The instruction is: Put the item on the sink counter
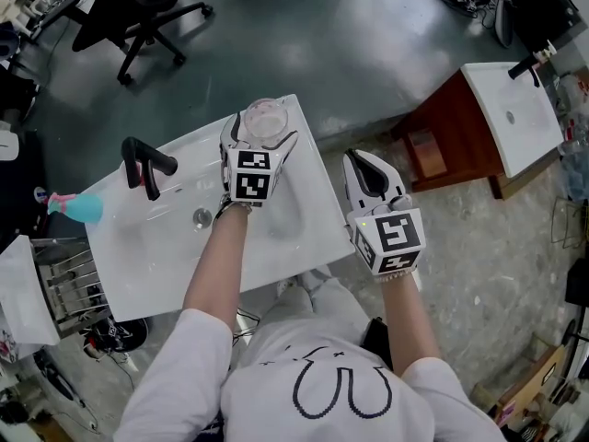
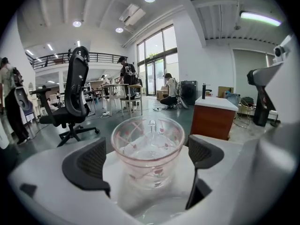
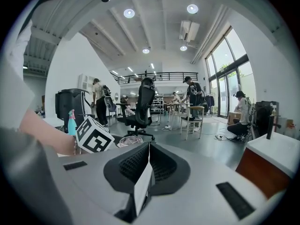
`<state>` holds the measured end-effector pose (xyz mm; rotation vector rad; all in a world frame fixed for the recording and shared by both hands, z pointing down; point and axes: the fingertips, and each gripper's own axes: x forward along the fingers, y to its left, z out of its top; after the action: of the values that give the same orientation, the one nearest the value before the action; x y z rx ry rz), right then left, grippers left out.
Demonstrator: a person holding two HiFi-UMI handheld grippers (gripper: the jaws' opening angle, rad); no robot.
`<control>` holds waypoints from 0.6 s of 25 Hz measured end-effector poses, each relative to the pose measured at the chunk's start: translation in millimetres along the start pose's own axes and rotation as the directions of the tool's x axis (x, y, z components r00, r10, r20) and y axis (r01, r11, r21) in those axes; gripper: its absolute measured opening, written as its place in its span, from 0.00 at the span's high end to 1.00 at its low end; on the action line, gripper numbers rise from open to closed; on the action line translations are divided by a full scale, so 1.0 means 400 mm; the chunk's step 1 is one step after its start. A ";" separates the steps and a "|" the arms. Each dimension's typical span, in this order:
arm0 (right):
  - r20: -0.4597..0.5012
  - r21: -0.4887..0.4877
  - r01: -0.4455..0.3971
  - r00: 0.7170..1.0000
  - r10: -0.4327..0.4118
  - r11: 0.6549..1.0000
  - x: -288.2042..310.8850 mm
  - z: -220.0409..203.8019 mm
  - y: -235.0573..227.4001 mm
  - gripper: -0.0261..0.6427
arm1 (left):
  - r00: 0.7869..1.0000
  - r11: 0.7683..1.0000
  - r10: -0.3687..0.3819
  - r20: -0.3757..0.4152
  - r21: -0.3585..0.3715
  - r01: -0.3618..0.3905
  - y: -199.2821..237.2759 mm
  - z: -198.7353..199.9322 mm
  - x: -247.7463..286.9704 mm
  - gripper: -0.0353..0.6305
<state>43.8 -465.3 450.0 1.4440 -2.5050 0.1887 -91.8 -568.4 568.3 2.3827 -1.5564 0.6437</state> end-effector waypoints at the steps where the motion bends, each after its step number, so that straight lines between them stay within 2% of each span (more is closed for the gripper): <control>1: 0.004 0.002 0.000 1.000 0.000 1.000 -0.006 0.003 0.008 0.92 | 1.000 1.000 -0.003 0.009 -0.001 0.003 -0.003 0.008 -0.014 0.16; 10: 0.044 -0.014 0.011 0.999 -0.010 1.000 -0.092 0.059 0.105 0.92 | 0.994 0.994 -0.075 0.076 0.085 0.069 -0.050 0.076 -0.192 0.16; 15: 0.075 -0.038 0.027 0.997 -0.024 0.999 -0.151 0.102 0.161 0.92 | 0.982 0.992 -0.102 0.159 0.091 0.088 -0.065 0.122 -0.329 0.16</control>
<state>11.2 -391.9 394.9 1.4940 -2.5325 0.0824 -101.7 -471.3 464.4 2.6139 -1.4931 0.5145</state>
